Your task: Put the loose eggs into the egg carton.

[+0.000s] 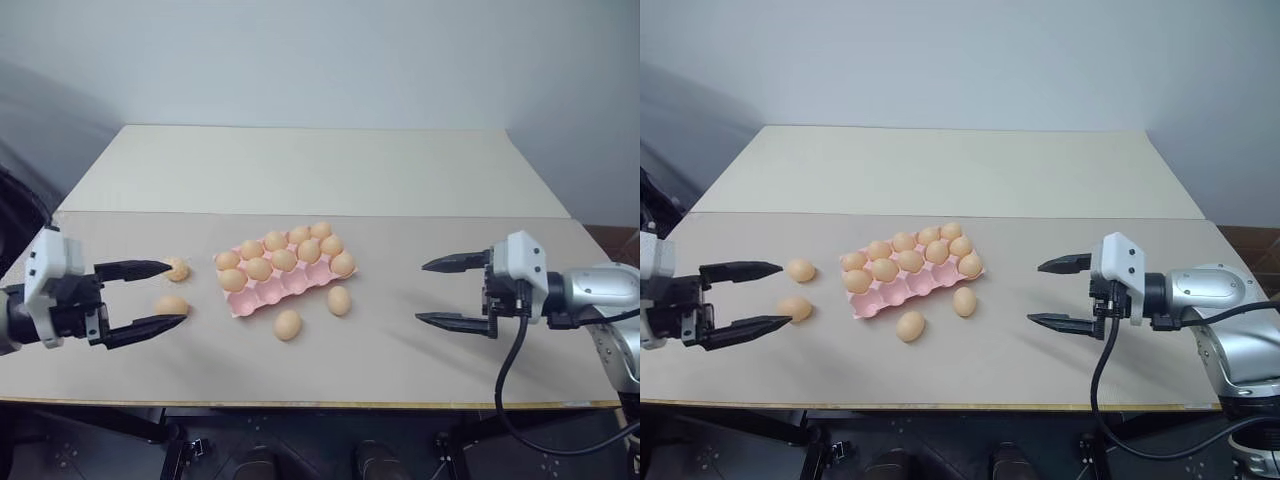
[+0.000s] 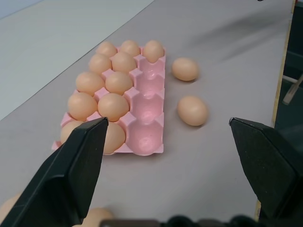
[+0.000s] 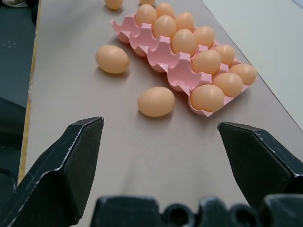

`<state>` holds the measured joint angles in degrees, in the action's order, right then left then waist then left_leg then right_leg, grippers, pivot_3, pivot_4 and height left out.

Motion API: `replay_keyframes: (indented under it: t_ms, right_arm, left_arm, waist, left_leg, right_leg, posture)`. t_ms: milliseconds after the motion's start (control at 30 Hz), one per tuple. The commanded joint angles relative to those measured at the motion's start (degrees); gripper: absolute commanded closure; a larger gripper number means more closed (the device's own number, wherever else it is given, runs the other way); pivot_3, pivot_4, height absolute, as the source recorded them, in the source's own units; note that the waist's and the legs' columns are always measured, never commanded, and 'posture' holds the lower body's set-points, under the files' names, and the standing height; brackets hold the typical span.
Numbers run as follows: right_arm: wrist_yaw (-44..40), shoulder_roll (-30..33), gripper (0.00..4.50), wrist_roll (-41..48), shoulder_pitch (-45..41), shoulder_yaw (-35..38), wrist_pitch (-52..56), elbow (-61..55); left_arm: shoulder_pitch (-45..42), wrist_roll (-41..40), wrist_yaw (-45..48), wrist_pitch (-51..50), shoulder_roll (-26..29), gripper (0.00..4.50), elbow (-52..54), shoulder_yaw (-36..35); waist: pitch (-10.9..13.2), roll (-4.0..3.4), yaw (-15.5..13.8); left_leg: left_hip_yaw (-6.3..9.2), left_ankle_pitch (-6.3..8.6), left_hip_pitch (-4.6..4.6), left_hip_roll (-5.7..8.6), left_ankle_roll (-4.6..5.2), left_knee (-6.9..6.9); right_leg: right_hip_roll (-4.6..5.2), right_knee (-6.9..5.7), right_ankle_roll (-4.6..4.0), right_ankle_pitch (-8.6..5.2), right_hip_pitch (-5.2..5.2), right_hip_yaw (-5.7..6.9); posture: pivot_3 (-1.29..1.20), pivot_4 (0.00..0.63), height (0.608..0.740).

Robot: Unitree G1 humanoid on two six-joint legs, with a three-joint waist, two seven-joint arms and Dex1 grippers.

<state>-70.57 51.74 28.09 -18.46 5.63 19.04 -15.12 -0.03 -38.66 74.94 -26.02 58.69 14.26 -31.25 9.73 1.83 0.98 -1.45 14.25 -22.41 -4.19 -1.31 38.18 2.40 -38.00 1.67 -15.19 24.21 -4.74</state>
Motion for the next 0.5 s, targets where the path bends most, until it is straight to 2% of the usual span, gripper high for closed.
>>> replay_keyframes:
  t_ms: [33,133,333,500]
  right_arm:
    - [-0.72,-0.06,0.00,-2.86,-1.91,-3.47,-2.75,-2.09]
    - [0.20,-1.60,0.00,-8.30,-4.35,-8.77,-5.63,-0.73]
    - [5.23,-10.44,0.00,-19.18,-10.93,-20.22,-8.19,5.67]
    - [9.17,-17.06,0.00,-24.62,-15.26,-24.64,-8.73,12.21]
  left_arm:
    - [-1.18,-1.09,0.55,0.87,0.14,0.05,1.35,0.65]
    - [-1.55,-1.37,0.23,0.84,-0.43,0.05,1.57,1.08]
    - [-1.54,-1.06,0.92,0.95,-0.65,0.05,1.56,1.98]
    - [-2.67,-0.95,0.97,1.08,-0.48,0.05,1.07,2.79]
  waist:
    - [0.00,0.00,0.24]
    - [0.00,0.00,0.30]
    - [0.00,0.00,0.55]
    - [0.00,0.00,0.52]
  left_leg:
    - [0.00,0.00,0.00,0.00,0.00,0.00]
    - [0.00,0.00,0.02,0.00,0.00,0.00]
    - [0.00,0.00,-0.02,0.00,0.00,0.00]
    - [0.00,-0.01,-0.04,0.00,-0.01,0.01]
  right_leg:
    - [0.00,0.00,0.00,0.00,0.00,0.00]
    - [0.00,-0.03,0.00,0.00,-0.01,-0.01]
    - [0.00,-0.02,0.00,0.00,0.04,0.00]
    - [0.00,-0.05,-0.01,0.01,0.07,0.00]
  posture:
    - [0.00,0.150,0.740]
    - [0.00,0.150,0.740]
    - [0.00,0.150,0.740]
    - [0.00,0.150,0.740]
